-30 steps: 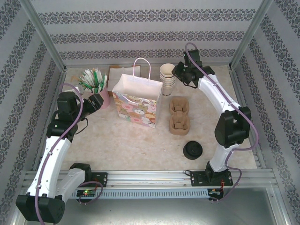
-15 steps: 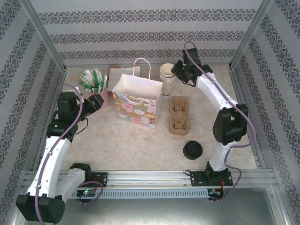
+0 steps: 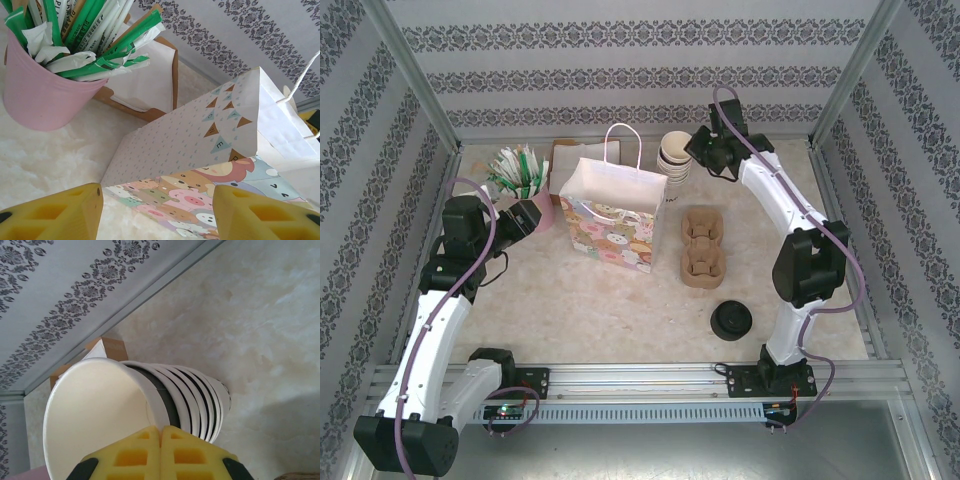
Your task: Pack the takeout coffee
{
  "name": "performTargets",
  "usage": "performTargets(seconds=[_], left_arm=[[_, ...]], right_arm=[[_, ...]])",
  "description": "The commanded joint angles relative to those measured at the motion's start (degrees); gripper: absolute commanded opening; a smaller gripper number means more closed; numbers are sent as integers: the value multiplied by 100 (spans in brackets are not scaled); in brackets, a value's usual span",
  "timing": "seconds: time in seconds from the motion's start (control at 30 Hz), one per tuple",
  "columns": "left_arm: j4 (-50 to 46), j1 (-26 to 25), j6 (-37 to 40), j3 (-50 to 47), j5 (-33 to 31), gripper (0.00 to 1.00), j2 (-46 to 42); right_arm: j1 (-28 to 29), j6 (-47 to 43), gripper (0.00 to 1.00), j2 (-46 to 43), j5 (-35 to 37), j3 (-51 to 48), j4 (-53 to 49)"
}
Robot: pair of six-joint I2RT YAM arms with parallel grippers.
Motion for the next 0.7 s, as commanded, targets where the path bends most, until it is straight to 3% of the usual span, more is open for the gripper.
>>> performTargets(seconds=[0.0,0.37,0.67], left_arm=[[-51,42,-91,135,66,61,-114],[-78,42,-104,103,79,61,-196],[-132,41,-195,4,217,61,-301]], right_arm=[[-8,-1,2,-366,118,277,-116],[-119,-384,0,-972,54,1167,-804],[379,-997,0,-2764,599,836,-2135]])
